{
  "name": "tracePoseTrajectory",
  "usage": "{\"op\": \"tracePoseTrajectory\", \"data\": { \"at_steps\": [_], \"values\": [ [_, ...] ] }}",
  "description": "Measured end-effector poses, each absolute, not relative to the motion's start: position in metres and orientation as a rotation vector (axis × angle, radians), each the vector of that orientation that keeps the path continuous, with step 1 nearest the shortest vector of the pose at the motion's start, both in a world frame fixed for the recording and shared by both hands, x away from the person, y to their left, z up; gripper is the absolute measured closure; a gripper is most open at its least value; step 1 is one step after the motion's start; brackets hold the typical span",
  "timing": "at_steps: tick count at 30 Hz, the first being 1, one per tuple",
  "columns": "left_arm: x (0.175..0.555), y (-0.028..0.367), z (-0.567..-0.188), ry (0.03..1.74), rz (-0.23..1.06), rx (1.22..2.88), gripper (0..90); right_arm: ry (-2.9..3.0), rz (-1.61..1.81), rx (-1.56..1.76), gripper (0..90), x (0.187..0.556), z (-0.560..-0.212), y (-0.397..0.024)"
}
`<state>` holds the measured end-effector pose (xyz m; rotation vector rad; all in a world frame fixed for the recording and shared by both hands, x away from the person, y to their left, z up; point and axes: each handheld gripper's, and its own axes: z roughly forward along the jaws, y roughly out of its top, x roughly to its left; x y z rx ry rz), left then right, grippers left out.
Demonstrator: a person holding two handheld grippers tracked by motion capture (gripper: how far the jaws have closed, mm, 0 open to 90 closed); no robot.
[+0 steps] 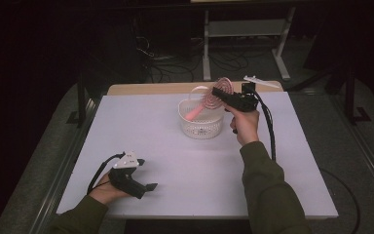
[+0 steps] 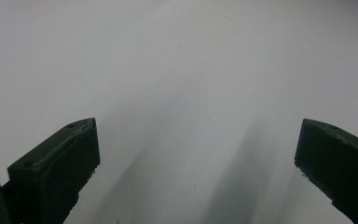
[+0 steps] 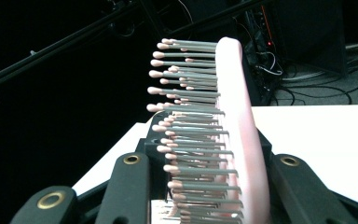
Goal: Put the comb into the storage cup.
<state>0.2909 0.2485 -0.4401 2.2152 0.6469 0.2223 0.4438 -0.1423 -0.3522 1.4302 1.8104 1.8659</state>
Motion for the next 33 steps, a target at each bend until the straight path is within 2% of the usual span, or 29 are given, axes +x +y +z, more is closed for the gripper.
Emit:
{"op": "tracePoseTrajectory", "data": {
  "at_steps": [33],
  "values": [
    [0.291, 0.248, -0.441, 0.641, 0.214, 2.225, 0.0, 1.836, 1.823, 1.506, 62.6, 0.448, -0.379, -0.139]
  ]
}}
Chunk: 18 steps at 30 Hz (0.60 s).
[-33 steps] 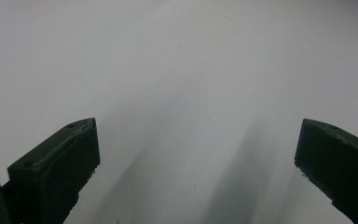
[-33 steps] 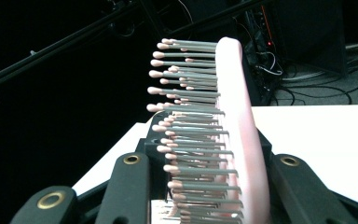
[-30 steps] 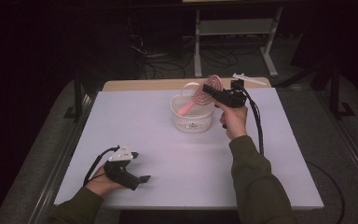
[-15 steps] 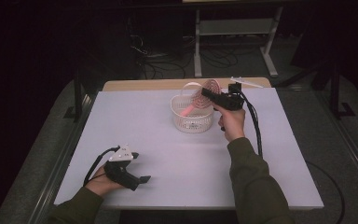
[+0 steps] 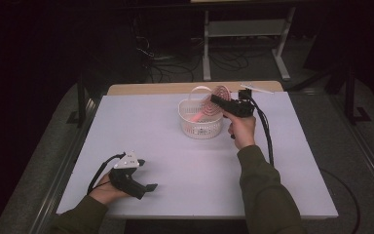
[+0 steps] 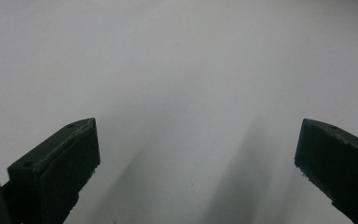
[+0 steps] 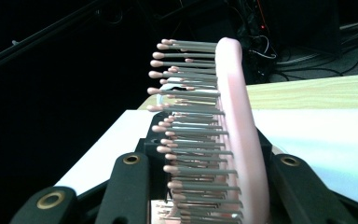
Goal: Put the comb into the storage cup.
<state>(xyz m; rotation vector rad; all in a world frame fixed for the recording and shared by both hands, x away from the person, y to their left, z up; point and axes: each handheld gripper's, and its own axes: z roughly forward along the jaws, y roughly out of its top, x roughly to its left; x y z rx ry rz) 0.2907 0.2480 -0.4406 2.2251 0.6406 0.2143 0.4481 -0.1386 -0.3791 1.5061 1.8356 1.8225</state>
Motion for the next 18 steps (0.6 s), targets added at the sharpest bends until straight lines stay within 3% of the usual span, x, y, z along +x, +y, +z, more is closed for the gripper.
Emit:
{"op": "tracePoseTrajectory", "data": {
  "at_steps": [18],
  "values": [
    [0.2909, 0.2474, -0.4412, 0.642, 0.211, 2.228, 0.0, 1.834, 1.79, 1.535, 59.3, 0.4495, -0.3855, -0.1468]
  ]
}}
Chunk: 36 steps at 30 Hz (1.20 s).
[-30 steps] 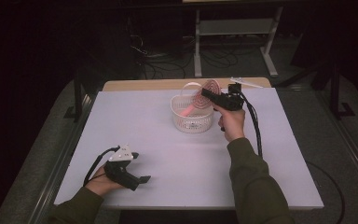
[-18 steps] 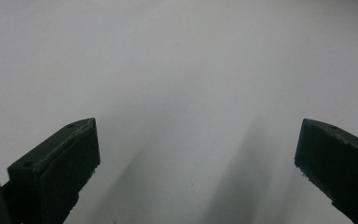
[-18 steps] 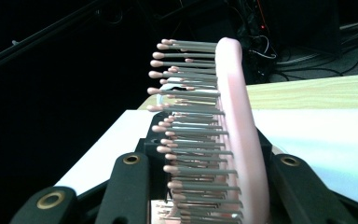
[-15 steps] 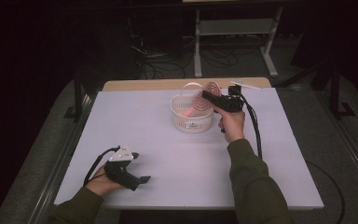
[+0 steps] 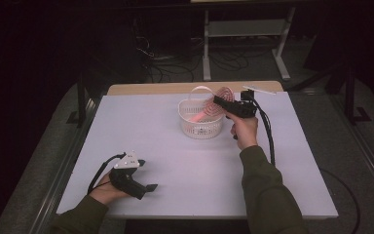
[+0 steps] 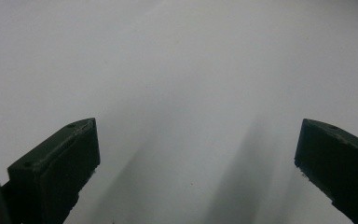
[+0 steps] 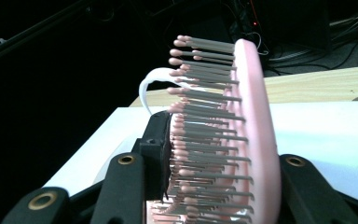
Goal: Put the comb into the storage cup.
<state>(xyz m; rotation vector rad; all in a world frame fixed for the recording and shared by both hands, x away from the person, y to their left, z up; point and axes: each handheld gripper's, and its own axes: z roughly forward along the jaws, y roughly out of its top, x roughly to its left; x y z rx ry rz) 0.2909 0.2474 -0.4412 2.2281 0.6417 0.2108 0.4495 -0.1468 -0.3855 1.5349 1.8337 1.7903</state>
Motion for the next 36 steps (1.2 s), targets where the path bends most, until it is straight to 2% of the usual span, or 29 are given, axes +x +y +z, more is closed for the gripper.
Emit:
{"op": "tracePoseTrajectory", "data": {
  "at_steps": [8, 23, 36],
  "values": [
    [0.291, 0.247, -0.441, 0.641, 0.209, 2.23, 0.0, 1.845, 1.752, 1.531, 56.3, 0.45, -0.387, -0.148],
    [0.291, 0.248, -0.442, 0.657, 0.209, 2.223, 0.0, 1.861, 1.647, 1.491, 43.8, 0.445, -0.386, -0.151],
    [0.292, 0.249, -0.441, 0.666, 0.215, 2.22, 0.0, 1.89, 1.576, 1.423, 18.0, 0.441, -0.379, -0.157]
  ]
}}
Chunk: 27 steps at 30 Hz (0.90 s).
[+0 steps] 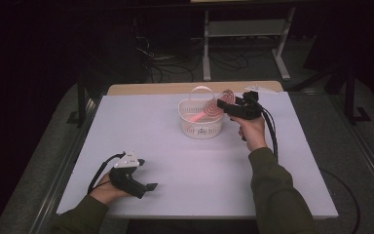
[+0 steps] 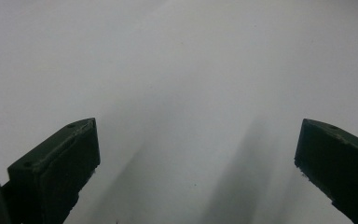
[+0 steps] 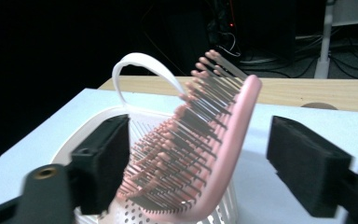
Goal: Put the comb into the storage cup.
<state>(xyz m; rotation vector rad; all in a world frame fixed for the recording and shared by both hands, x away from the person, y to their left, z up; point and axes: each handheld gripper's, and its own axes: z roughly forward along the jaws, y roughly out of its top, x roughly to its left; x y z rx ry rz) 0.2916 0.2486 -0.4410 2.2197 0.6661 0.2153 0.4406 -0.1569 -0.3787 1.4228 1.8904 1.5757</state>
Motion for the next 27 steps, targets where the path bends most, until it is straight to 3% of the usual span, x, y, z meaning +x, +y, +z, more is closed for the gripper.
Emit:
{"op": "tracePoseTrajectory", "data": {
  "at_steps": [10, 27],
  "values": [
    [0.292, 0.251, -0.441, 0.664, 0.211, 2.214, 0.0, 1.96, 1.51, 1.352, 10.7, 0.432, -0.375, -0.155],
    [0.292, 0.251, -0.441, 0.665, 0.213, 2.211, 0.0, 2.037, 1.437, 1.279, 9.8, 0.412, -0.372, -0.16]
  ]
}}
